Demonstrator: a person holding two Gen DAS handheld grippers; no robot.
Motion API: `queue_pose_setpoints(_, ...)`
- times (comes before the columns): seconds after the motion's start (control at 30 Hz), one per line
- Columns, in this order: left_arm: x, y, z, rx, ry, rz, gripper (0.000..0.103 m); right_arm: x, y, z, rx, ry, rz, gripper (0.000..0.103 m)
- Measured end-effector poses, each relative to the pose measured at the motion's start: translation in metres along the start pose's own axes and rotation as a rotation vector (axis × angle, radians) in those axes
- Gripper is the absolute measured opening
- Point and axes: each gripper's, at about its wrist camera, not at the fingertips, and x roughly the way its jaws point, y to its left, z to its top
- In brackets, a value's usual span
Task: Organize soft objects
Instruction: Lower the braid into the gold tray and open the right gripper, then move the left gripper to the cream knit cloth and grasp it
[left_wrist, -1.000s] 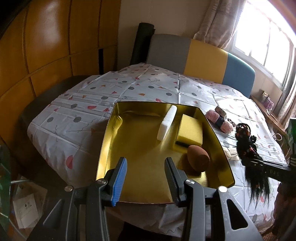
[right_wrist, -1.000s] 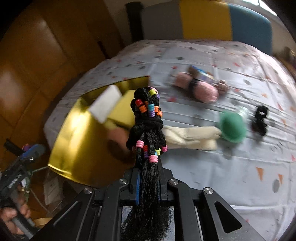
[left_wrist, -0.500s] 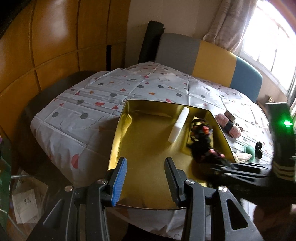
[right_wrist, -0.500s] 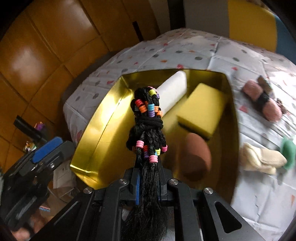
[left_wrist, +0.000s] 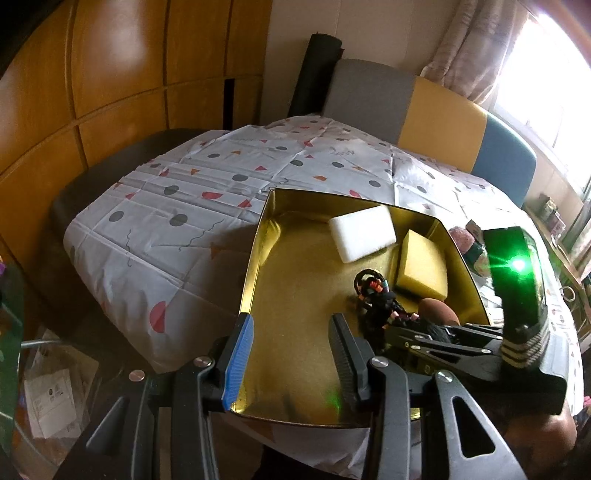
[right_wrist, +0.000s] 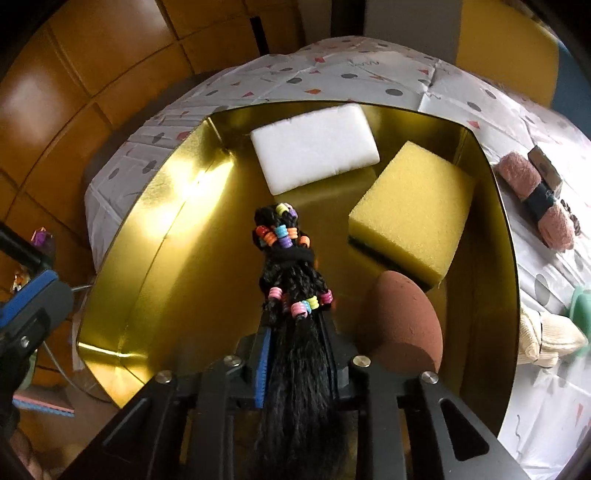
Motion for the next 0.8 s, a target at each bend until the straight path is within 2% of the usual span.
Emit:
queue_pose_setpoints(0.07, 0.000, -0.001, 0.000, 0.003, -0.001, 0.002, 0.042, -0.007, 0.000, -0.001, -0.004, -0.018, 0.008, 0.026)
queue_pose_setpoints(0.13, -0.001, -0.003, 0.000, 0.008, -0.001, 0.003, 0.042, -0.016, -0.001, -0.003, -0.001, -0.038, 0.013, 0.033)
queue_pose_setpoints(0.5, -0.009, -0.018, -0.002, 0.048, -0.015, 0.004, 0.042, -0.055, -0.016, -0.007, 0.037, -0.147, 0.013, 0.037)
queue_pose_setpoints(0.8, -0.012, -0.036, -0.004, 0.103, -0.017, -0.006, 0.042, -0.092, -0.052, -0.013, 0.097, -0.233, -0.021, 0.045)
